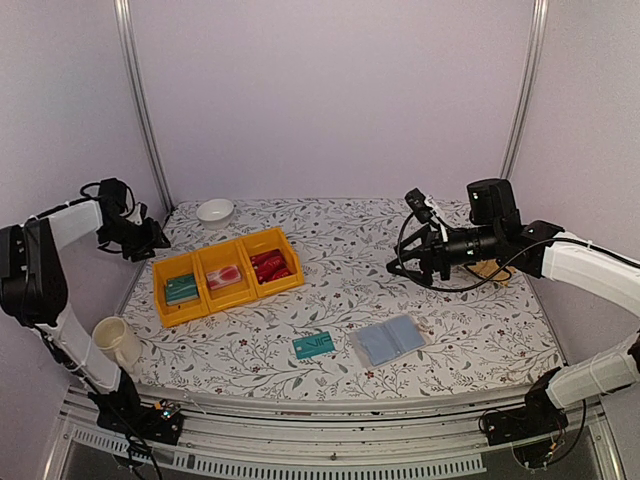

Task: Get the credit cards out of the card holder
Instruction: Reset both arms

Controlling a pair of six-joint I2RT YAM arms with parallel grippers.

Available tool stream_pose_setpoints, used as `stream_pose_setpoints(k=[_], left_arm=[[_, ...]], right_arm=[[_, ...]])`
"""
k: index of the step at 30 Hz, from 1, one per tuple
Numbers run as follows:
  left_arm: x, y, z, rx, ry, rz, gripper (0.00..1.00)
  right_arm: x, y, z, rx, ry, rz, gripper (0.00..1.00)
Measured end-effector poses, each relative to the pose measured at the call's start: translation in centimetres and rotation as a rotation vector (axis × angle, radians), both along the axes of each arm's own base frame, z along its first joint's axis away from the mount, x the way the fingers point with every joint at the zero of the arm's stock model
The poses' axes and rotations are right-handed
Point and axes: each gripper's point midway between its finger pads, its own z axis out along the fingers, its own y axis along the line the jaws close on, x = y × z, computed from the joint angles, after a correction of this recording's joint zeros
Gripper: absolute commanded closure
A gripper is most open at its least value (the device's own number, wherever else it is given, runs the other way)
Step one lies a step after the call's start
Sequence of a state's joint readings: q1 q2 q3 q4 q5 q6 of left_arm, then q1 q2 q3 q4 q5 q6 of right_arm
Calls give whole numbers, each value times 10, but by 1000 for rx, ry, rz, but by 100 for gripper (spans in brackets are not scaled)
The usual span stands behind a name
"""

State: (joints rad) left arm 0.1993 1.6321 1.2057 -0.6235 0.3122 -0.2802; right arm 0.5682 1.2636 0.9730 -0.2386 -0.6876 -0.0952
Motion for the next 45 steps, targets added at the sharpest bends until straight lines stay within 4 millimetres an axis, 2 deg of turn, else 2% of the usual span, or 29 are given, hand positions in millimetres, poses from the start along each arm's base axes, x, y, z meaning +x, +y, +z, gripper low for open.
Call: stream_pose_setpoints(k=[4, 7, 10, 11, 14, 17, 21, 24, 26, 29, 32, 36, 38, 41, 42, 45], left_arm=[[-1, 1, 25, 31, -57, 5, 42], [0, -9, 51, 65, -119, -21, 39], [-1, -36, 86, 101, -218, -87, 37], [-2, -51, 93, 101, -238, -125, 37], [-9, -90, 122, 108, -335, -216, 35], [-20, -126, 150, 90, -436, -298, 35], [-32, -159, 168, 63, -509, -376, 35], [-36, -182, 167, 44, -513, -432, 35], [-38, -198, 160, 34, -500, -470, 34], [-42, -223, 148, 23, -479, -530, 32], [-55, -255, 133, 9, -457, -609, 29], [-77, -296, 115, 27, -441, -707, 19], [-85, -307, 107, 55, -443, -725, 14], [-86, -304, 98, 101, -457, -695, 7], [-84, -297, 93, 130, -460, -666, 4], [-77, -266, 85, 218, -480, -553, 2]], right_arm=[[12, -6, -7, -38, -9, -72, 25], [33, -17, -25, -124, 14, -200, 21], [56, -37, -52, -239, 60, -369, 19], [62, -45, -63, -282, 78, -421, 19], [67, -67, -90, -389, 144, -541, 19], [63, -84, -120, -474, 232, -619, 19], [36, -100, -167, -559, 368, -637, 19], [22, -104, -192, -603, 454, -628, 19], [18, -102, -200, -611, 486, -622, 20], [18, -97, -206, -599, 514, -611, 20], [17, -93, -211, -588, 538, -600, 20], [17, -88, -210, -568, 548, -589, 18], [18, -86, -209, -556, 548, -586, 13], [21, -84, -204, -528, 533, -588, 5], [23, -83, -199, -512, 519, -590, 1], [33, -83, -178, -446, 461, -604, 1]])
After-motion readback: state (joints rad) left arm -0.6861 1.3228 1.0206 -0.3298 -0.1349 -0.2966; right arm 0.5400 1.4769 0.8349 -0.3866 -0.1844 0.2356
